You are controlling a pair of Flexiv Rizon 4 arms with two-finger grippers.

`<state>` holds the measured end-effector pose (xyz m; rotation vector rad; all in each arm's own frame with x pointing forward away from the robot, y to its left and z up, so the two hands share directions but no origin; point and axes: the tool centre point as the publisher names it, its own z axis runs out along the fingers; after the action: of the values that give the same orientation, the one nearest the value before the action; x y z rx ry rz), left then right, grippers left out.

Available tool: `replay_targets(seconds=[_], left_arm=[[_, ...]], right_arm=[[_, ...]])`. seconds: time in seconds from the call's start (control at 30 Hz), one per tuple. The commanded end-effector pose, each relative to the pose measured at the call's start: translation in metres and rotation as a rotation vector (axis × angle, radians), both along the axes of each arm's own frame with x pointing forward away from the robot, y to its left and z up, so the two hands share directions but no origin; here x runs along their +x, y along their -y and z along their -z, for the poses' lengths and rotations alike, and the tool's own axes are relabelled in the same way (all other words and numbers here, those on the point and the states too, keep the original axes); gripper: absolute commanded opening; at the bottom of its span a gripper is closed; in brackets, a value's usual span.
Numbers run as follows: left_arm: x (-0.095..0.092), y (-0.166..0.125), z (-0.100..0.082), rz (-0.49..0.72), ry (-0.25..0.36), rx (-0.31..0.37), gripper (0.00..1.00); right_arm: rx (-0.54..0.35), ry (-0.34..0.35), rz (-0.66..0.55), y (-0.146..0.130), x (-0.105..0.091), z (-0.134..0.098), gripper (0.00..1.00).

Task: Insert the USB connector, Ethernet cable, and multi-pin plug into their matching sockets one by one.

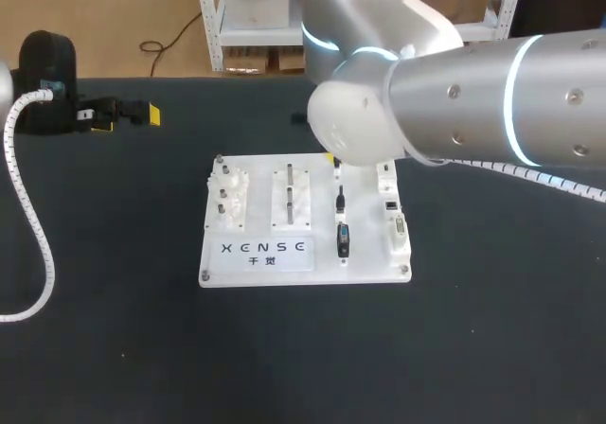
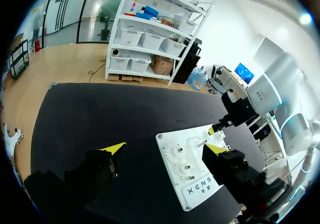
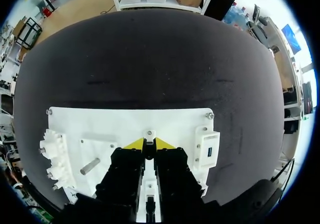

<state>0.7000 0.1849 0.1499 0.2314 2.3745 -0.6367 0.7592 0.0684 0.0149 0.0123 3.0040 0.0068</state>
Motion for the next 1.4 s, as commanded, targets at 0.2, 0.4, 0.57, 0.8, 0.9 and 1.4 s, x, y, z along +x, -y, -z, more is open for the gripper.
replay_targets(seconds=[0.2, 0.4, 0.57, 0.8, 0.9, 1.4], left_arm=[[0.0, 0.0, 0.0, 0.0, 0.0, 0.0, 1.0], [0.0, 0.0, 0.0, 0.0, 0.0, 0.0, 1.0], [0.0, 0.0, 0.0, 0.0, 0.0, 0.0, 1.0], [0.0, 0.0, 0.0, 0.0, 0.0, 0.0, 1.0], [0.0, 0.0, 0.0, 0.0, 0.0, 0.0, 1.0], [0.0, 0.0, 0.0, 0.0, 0.0, 0.0, 1.0]], right_arm=[[0.033, 0.099, -0.016, 0.006, -0.012, -0.032, 0.0], [0.021, 0.143, -0.001, 0.023, -0.018, -0.045, 0.0], [-0.005, 0.133, 0.039, 0.05, -0.021, -0.038, 0.0], [-0.031, 0.11, 0.081, 0.072, -0.021, -0.022, 0.0], [-0.032, 0.104, 0.089, 0.074, -0.019, -0.019, 0.0], [-0.035, 0.091, 0.102, 0.08, -0.016, -0.014, 0.0]])
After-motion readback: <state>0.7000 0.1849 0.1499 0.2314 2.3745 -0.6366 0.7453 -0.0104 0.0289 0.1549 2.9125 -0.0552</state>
